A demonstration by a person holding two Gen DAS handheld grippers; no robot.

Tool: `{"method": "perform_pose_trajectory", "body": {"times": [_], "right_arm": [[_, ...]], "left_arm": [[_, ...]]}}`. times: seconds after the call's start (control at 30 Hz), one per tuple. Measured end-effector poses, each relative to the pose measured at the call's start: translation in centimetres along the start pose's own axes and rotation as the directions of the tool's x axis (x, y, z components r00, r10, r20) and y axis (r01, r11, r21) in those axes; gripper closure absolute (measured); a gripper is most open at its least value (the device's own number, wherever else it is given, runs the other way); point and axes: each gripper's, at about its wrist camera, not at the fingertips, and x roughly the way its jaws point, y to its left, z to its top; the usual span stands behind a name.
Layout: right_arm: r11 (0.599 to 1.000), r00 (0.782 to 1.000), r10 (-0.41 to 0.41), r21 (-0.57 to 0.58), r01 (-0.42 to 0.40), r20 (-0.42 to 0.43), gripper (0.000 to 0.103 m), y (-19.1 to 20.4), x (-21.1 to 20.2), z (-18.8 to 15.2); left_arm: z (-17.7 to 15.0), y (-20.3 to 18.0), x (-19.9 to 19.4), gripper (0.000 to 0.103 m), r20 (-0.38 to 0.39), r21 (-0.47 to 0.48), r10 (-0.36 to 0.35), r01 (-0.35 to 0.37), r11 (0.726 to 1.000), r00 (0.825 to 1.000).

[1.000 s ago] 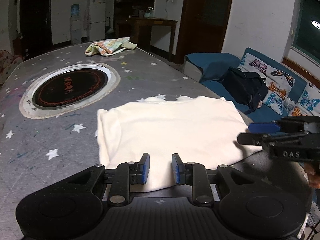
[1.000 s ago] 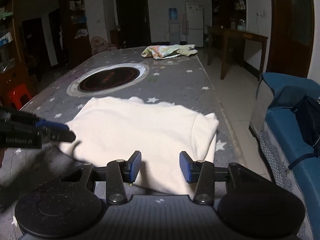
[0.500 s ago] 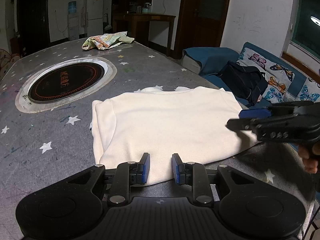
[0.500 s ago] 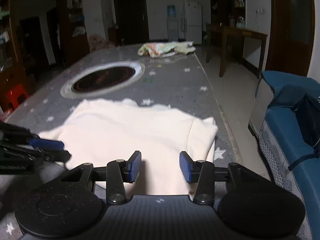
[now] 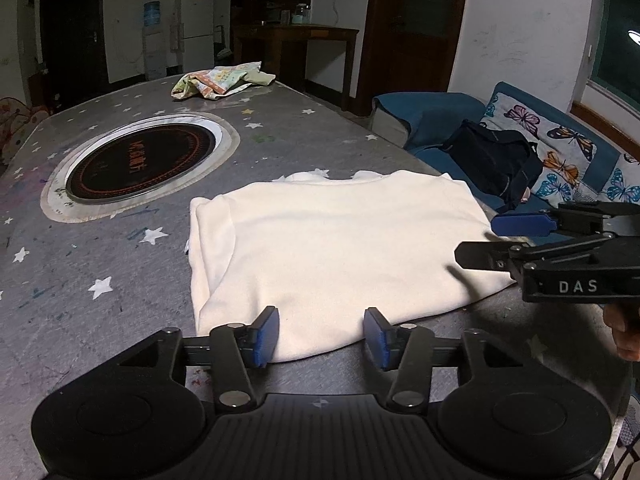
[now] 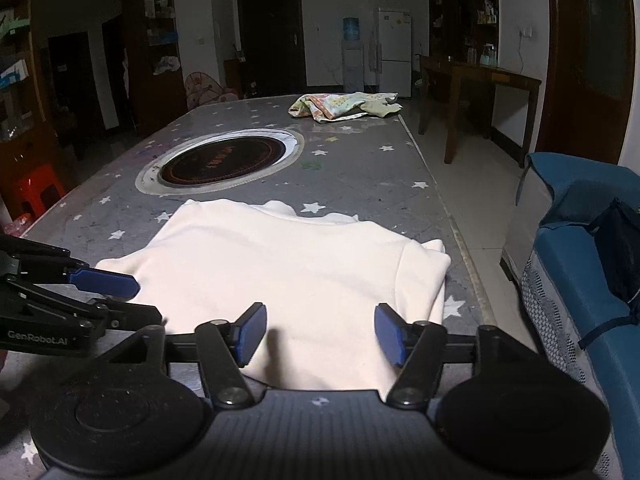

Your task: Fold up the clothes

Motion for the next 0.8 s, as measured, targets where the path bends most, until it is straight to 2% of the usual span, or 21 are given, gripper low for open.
{"method": "perform_pose_trajectory", "body": {"times": [0.13, 0.3, 0.37, 0.53, 0.8], "right_arm": [[1.0, 1.0, 0.006, 0.006, -0.006, 0.007, 0.033, 0.3, -0.4, -0.3], [1.0, 1.0, 0.013, 0.01, -0.013, 0.017, 0.028, 0.8, -0.9, -0.7], [1.0, 1.0, 0.013, 0.007, -0.013, 0.019, 0.022, 0.9, -1.0, -0.8], [1.0, 0.999, 0.012, 0.005, -0.012, 0.029, 0.02, 1.3, -1.6, -1.1], [1.0, 0.999, 0.013, -0.002, -0.013, 0.04, 0.018, 1.8, -2.5, -1.5]], "left_arm": [[-0.1, 0.1, -0.3, 0.044, 0.002, -0.007, 0.015, -0.015, 1.0, 1.0], [-0.2, 0.1, -0.6, 0.036, 0.005, -0.007, 0.033, -0.033, 0.999, 0.999], [-0.3, 0.1, -0.8, 0.033, 0.009, -0.005, 0.044, -0.044, 0.999, 0.999], [-0.6, 0.1, -1.4, 0.026, 0.015, -0.013, 0.06, -0.06, 0.998, 0.998], [-1.2, 0.2, -2.3, 0.006, 0.03, -0.025, 0.092, -0.091, 0.996, 0.995]]}}
